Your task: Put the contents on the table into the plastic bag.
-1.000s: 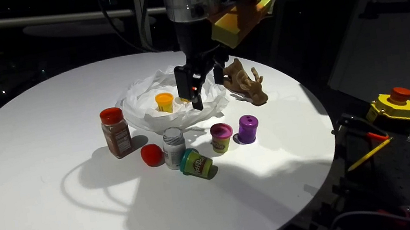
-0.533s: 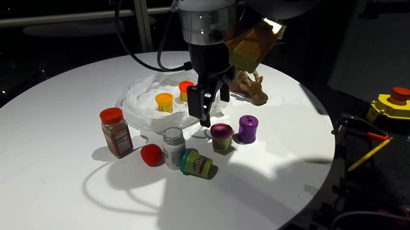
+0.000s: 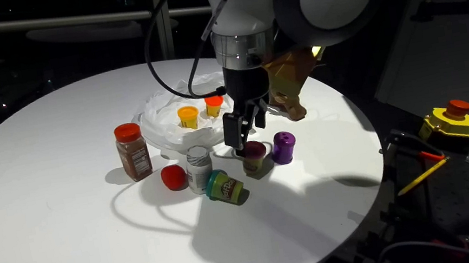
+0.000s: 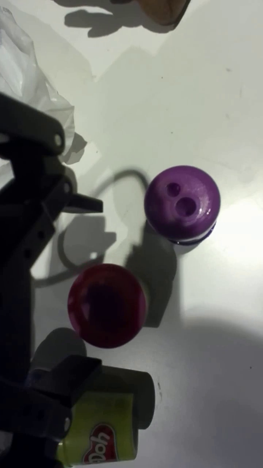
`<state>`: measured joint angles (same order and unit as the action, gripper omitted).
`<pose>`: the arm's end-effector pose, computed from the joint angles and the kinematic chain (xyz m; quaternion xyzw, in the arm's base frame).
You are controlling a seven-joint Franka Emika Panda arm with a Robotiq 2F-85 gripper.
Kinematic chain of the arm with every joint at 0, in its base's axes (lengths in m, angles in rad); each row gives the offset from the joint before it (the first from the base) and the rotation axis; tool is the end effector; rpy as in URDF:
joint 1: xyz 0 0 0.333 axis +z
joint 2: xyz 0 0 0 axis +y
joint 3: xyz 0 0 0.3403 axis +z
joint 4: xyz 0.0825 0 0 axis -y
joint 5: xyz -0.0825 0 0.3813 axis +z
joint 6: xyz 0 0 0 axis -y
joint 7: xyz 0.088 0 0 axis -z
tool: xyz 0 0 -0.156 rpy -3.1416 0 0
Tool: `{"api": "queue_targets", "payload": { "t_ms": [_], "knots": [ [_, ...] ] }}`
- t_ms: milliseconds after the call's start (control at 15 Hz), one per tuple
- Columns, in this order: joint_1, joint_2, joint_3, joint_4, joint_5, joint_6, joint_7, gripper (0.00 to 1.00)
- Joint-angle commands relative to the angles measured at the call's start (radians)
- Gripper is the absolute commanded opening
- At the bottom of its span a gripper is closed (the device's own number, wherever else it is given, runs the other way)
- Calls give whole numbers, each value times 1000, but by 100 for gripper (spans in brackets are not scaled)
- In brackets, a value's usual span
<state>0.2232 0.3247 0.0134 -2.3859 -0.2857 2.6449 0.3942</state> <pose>0.4843 0.1181 0.1558 0.9964 0.0488 -0.0116 0.0685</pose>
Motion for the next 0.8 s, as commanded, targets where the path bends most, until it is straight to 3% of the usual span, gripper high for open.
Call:
{"api": "queue_targets", "payload": {
  "t_ms": [0,200,333,733],
  "knots": [
    [-29,23,14,5,58,35,-98,100],
    [-46,44,25,11,105,33,-161,100],
    [-56,51,33,11,134,38,-200,74],
    [-60,9,25,-3,162,11,-225,29]
  ]
}}
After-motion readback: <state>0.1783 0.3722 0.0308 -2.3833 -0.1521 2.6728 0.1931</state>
